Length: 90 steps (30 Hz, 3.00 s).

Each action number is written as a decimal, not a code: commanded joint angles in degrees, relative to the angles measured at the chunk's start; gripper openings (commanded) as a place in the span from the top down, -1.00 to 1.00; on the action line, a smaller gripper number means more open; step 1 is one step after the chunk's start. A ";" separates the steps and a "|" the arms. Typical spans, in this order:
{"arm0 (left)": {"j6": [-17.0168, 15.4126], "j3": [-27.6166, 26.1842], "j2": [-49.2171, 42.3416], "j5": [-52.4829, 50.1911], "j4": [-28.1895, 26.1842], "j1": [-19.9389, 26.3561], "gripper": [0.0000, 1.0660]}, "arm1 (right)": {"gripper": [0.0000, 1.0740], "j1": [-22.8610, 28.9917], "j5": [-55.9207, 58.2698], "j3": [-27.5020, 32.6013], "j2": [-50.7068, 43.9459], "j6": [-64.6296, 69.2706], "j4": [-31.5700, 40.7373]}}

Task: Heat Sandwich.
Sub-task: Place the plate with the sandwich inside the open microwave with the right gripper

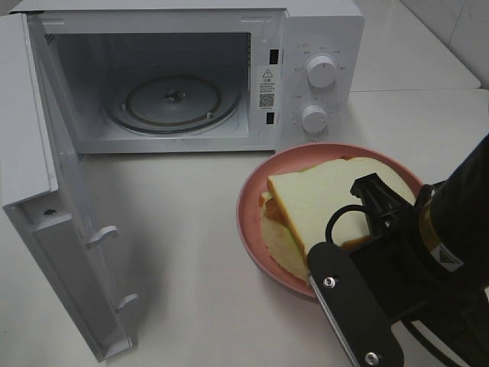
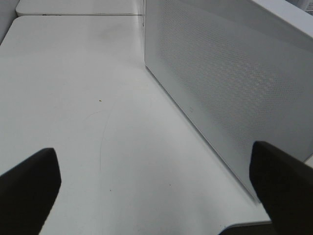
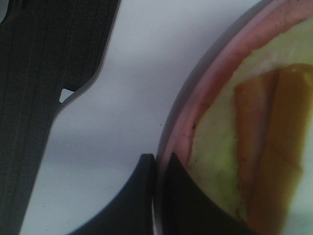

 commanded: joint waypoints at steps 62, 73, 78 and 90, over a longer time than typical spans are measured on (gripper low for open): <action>-0.06 0.11 -0.86 0.00 -0.46 -0.23 -0.84 | 1.00 -16.50 -3.21 -29.34 21.43 -50.25 23.32; -0.06 0.11 -0.86 0.00 -0.46 -0.23 -0.84 | 1.00 -15.99 -2.12 -35.87 27.16 -51.85 23.26; -0.06 0.11 -0.86 0.00 -0.46 -0.23 -0.84 | 1.00 -15.81 -2.46 -38.67 29.22 -53.00 23.32; -0.06 0.11 -0.86 0.00 -0.46 -0.23 -0.84 | 1.00 -15.81 -1.55 -47.38 36.38 -53.06 23.32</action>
